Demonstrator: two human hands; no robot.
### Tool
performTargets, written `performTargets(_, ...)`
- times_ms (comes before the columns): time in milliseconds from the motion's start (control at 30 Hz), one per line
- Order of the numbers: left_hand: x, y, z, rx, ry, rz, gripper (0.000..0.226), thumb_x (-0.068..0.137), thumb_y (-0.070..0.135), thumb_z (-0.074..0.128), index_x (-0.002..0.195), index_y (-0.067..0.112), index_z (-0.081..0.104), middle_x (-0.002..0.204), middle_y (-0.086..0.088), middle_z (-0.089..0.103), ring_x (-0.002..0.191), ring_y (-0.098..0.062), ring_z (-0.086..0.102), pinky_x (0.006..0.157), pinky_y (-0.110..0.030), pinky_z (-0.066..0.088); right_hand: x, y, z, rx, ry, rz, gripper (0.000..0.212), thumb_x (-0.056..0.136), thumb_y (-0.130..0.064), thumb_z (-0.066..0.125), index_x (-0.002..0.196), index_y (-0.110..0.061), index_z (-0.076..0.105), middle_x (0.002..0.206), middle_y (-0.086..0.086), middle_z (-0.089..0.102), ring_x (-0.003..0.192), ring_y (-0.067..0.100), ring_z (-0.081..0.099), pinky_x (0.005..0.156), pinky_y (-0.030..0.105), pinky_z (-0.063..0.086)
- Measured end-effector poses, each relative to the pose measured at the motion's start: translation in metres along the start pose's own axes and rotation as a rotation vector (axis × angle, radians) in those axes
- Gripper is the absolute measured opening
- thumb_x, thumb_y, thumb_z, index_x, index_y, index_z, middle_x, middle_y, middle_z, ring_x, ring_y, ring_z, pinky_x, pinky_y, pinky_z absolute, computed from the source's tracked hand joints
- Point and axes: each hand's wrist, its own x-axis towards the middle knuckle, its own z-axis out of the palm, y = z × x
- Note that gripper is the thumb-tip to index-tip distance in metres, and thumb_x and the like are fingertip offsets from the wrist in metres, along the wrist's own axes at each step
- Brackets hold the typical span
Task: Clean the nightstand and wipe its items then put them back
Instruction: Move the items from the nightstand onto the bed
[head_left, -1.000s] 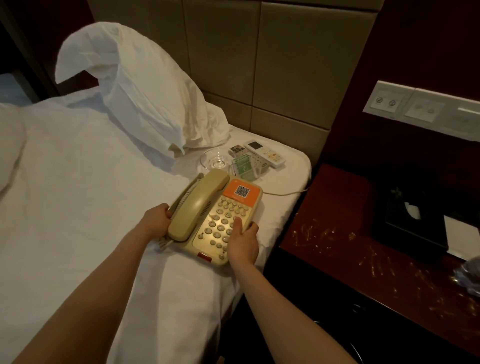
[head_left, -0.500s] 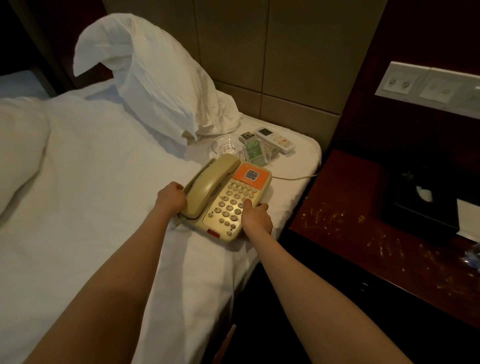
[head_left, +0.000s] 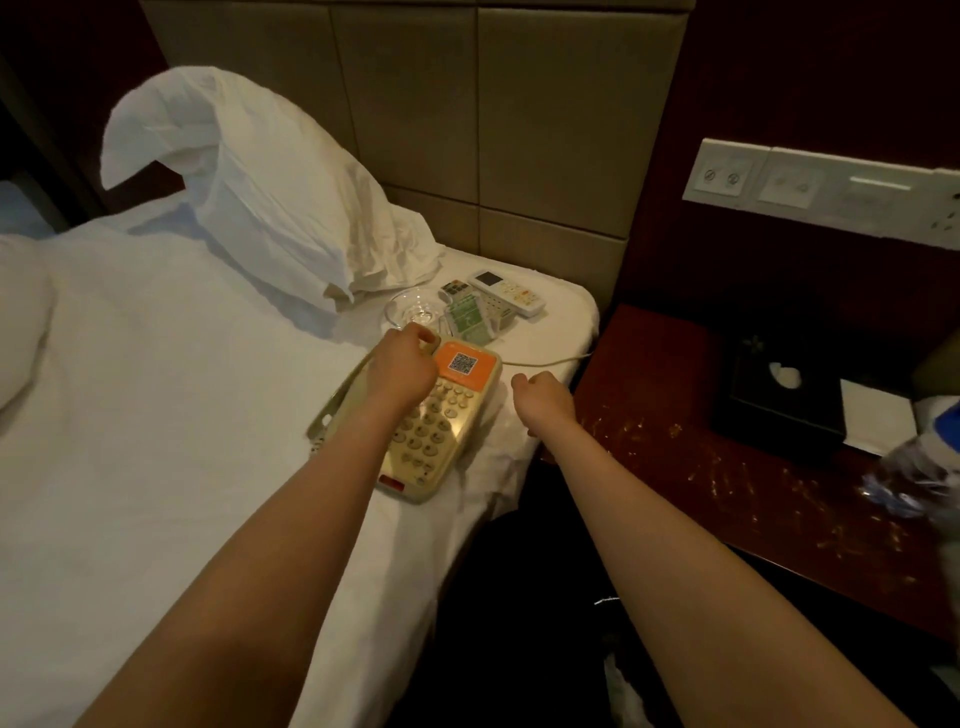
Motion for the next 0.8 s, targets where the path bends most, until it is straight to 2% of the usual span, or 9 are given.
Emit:
performTargets(67, -0.004, 0.018, 0.011, -0.027, -0.101, 0.018, 0.036, 0.087, 0.004, 0.043, 0.121, 0.009, 0.054, 0.118, -0.015, 0.059, 0.102, -0.031, 0.059, 0.077, -0.035, 0.049, 0.004, 0.006, -0.013, 0.007, 0.018, 0.013, 0.048, 0.096, -0.035, 0.035, 0.125, 0.000, 0.048, 0.129, 0.020, 0.051, 0.114, 0.036, 0.051, 0.083, 0.035, 0.044)
performTargets(133, -0.010, 0.034, 0.024, -0.021, -0.182, 0.032, 0.036, 0.088, 0.005, 0.043, 0.122, 0.008, 0.052, 0.117, -0.015, 0.058, 0.103, -0.032, 0.057, 0.075, -0.031, 0.045, 0.008, 0.013, -0.025, 0.011, 0.039, 0.021, 0.040, 0.095, -0.035, 0.035, 0.114, -0.003, 0.051, 0.129, 0.020, 0.051, 0.114, 0.035, 0.051, 0.074, 0.032, 0.036)
performTargets(200, -0.015, 0.047, 0.036, -0.019, -0.201, 0.047, 0.032, 0.090, 0.009, 0.044, 0.120, 0.009, 0.054, 0.116, -0.012, 0.060, 0.107, -0.029, 0.055, 0.077, -0.027, 0.041, 0.009, 0.019, -0.036, 0.036, 0.060, 0.030, 0.036, 0.096, -0.036, 0.035, 0.110, -0.005, 0.047, 0.132, 0.020, 0.049, 0.117, 0.035, 0.049, 0.078, 0.035, 0.037)
performTargets(300, -0.022, 0.066, 0.052, -0.063, -0.265, 0.045, 0.034, 0.088, 0.003, 0.041, 0.118, 0.010, 0.057, 0.107, -0.011, 0.063, 0.102, -0.027, 0.057, 0.068, -0.024, 0.036, 0.009, 0.027, -0.054, 0.063, 0.094, 0.045, 0.045, 0.097, -0.036, 0.035, 0.128, -0.005, 0.046, 0.131, 0.018, 0.050, 0.117, 0.034, 0.050, 0.089, 0.035, 0.041)
performTargets(433, -0.025, 0.087, 0.071, -0.126, -0.332, 0.068, 0.033, 0.088, 0.003, 0.042, 0.117, 0.010, 0.056, 0.093, -0.005, 0.058, 0.080, -0.024, 0.057, 0.053, -0.022, 0.037, 0.011, 0.047, -0.078, 0.105, 0.141, 0.056, 0.040, 0.096, -0.036, 0.036, 0.122, -0.008, 0.049, 0.122, 0.017, 0.056, 0.107, 0.034, 0.057, 0.080, 0.035, 0.044)
performTargets(500, -0.027, 0.099, 0.081, -0.156, -0.344, 0.059, 0.031, 0.089, 0.004, 0.045, 0.118, 0.010, 0.055, 0.099, -0.008, 0.060, 0.086, -0.025, 0.056, 0.055, -0.023, 0.037, 0.011, 0.060, -0.091, 0.109, 0.161, 0.069, 0.037, 0.097, -0.035, 0.036, 0.120, -0.010, 0.050, 0.122, 0.014, 0.056, 0.106, 0.031, 0.058, 0.078, 0.033, 0.043)
performTargets(667, -0.037, 0.133, 0.112, -0.193, -0.406, 0.072, 0.030, 0.088, 0.005, 0.050, 0.117, 0.009, 0.055, 0.120, -0.014, 0.061, 0.108, -0.028, 0.057, 0.079, -0.030, 0.042, 0.008, 0.092, -0.128, 0.140, 0.241, 0.099, 0.033, 0.097, -0.035, 0.037, 0.119, -0.013, 0.049, 0.119, 0.012, 0.057, 0.096, 0.027, 0.060, 0.068, 0.031, 0.043)
performTargets(733, -0.041, 0.147, 0.126, -0.206, -0.436, 0.091, 0.030, 0.087, 0.005, 0.050, 0.116, 0.010, 0.056, 0.119, -0.014, 0.060, 0.104, -0.028, 0.059, 0.083, -0.030, 0.045, 0.006, 0.105, -0.144, 0.151, 0.274, 0.097, 0.032, 0.097, -0.034, 0.038, 0.118, -0.013, 0.049, 0.118, 0.011, 0.057, 0.083, 0.021, 0.057, 0.056, 0.027, 0.038)
performTargets(800, -0.046, 0.162, 0.138, -0.210, -0.471, 0.126, 0.029, 0.088, 0.006, 0.050, 0.116, 0.011, 0.055, 0.116, -0.013, 0.061, 0.090, -0.023, 0.058, 0.074, -0.027, 0.044, 0.004, 0.117, -0.160, 0.154, 0.317, 0.098, 0.030, 0.098, -0.032, 0.038, 0.117, -0.012, 0.049, 0.118, 0.012, 0.057, 0.071, 0.016, 0.051, 0.049, 0.027, 0.031)
